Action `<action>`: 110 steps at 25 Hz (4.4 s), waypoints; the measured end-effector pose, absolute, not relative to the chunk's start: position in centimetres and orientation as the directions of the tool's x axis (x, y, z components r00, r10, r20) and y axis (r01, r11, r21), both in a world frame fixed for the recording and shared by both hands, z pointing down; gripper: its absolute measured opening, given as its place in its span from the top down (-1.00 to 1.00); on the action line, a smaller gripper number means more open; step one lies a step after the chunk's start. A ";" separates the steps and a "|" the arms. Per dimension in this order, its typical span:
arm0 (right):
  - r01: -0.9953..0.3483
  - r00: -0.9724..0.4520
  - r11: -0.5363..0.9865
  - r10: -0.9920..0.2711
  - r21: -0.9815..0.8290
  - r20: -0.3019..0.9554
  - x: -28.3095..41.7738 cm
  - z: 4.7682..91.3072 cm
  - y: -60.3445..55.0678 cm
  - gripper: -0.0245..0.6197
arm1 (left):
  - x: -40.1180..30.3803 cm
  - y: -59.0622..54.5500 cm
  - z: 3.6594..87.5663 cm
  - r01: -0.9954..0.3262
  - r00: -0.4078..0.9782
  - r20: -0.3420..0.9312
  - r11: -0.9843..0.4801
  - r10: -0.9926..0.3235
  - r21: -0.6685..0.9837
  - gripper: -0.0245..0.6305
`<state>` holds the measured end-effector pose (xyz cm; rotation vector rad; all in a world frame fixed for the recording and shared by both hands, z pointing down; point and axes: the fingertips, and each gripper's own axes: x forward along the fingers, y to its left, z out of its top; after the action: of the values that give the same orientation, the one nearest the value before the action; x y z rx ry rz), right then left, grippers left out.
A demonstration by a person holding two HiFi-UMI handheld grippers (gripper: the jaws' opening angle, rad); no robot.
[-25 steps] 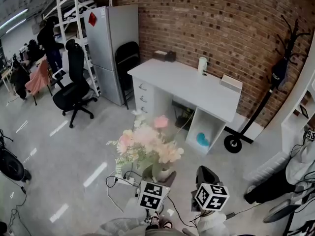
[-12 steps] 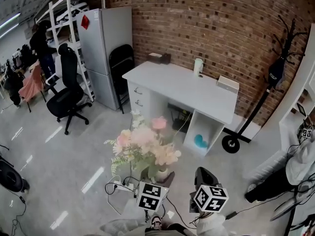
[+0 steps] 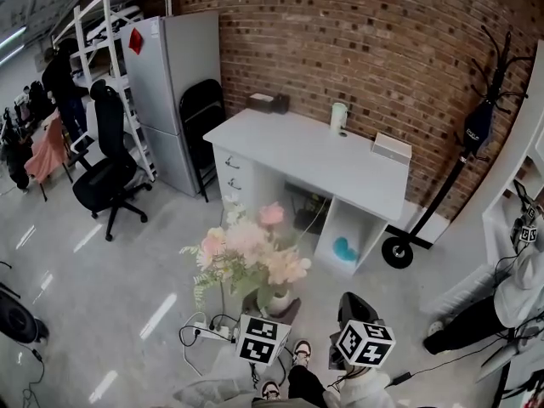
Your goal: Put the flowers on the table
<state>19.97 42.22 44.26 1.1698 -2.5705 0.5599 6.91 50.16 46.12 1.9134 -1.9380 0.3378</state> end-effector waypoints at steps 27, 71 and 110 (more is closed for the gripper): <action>-0.711 -0.697 0.667 -0.625 -0.223 0.351 12.7 42.8 16.6 0.85 | -0.1 25.6 44.3 -0.990 -0.071 0.398 0.113 -0.915 0.083 0.04; -0.817 -0.576 0.520 -0.729 -0.248 0.369 -1.0 44.7 -14.4 0.85 | -18.1 -8.2 45.3 -0.998 0.028 0.389 -0.002 -0.921 0.068 0.04; -0.849 -0.526 0.459 -0.682 -0.263 0.508 -3.7 51.5 -33.5 0.85 | -22.3 -28.7 50.8 -0.995 0.028 0.449 0.017 -0.893 0.095 0.04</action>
<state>-3.68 -33.53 51.48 1.3007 -2.3821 0.7066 -22.30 -28.65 50.84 1.9291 -1.9176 0.3627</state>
